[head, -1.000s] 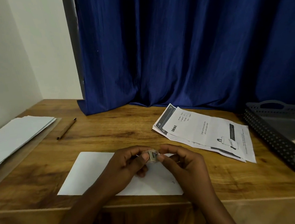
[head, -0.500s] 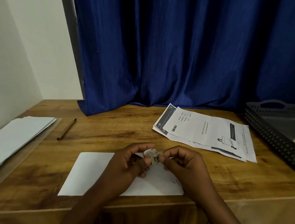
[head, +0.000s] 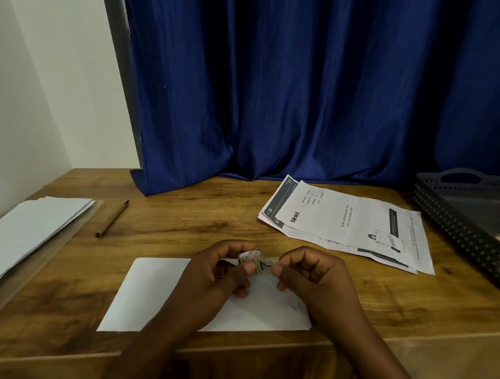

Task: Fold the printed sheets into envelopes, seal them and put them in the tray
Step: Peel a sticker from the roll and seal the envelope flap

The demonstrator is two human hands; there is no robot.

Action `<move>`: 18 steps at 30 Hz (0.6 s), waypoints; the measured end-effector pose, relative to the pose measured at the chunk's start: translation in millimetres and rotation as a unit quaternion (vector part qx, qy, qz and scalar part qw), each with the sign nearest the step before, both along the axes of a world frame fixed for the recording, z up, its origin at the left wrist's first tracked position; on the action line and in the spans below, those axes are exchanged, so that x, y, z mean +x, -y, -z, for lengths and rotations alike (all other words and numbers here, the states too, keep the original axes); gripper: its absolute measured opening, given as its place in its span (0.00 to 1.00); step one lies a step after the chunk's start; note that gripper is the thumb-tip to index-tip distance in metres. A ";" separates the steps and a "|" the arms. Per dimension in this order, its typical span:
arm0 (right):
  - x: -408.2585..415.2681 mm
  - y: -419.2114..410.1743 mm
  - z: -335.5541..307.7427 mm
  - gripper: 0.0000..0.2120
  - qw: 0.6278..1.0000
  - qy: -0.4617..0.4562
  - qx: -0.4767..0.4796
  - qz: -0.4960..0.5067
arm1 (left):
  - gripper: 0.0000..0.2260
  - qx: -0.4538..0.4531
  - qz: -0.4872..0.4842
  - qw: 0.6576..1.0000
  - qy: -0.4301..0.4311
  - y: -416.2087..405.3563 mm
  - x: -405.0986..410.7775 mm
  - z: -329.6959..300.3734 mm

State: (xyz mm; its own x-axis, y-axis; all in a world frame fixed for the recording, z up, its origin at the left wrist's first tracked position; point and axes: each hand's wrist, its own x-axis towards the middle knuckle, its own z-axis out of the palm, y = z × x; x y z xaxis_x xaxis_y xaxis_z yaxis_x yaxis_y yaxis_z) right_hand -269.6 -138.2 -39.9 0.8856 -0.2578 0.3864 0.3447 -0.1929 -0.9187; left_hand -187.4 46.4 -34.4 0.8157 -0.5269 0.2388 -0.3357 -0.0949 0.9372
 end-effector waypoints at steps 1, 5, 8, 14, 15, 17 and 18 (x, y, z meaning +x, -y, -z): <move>-0.6 0.0 0.0 0.03 1.000 0.002 -0.001 -0.003 | 0.13 -0.003 -0.002 1.000 -0.004 -0.1 0.2 0.4; -2.4 0.0 0.2 0.07 1.000 0.002 -0.011 -0.008 | 0.12 -0.009 -0.008 1.000 -0.010 0.3 0.9 1.1; -2.5 -0.5 -0.6 0.07 1.000 0.001 -0.008 -0.006 | 0.12 -0.009 -0.011 1.000 -0.012 0.0 1.4 1.9; -3.6 -0.9 -2.4 0.01 1.000 0.005 0.003 -0.009 | 0.19 -0.012 -0.011 1.000 -0.019 0.2 0.8 1.6; -3.0 -0.8 -2.6 0.01 1.000 0.003 0.010 -0.007 | 0.20 -0.013 -0.009 1.000 -0.020 0.1 0.6 1.5; -2.0 0.5 -2.8 0.01 1.000 -0.002 0.028 -0.002 | 0.19 -0.015 -0.002 1.000 -0.019 -0.4 0.5 1.2; -1.8 1.4 -2.9 0.02 0.999 -0.006 0.037 -0.001 | 0.18 -0.013 0.002 1.000 -0.018 -0.9 0.3 0.9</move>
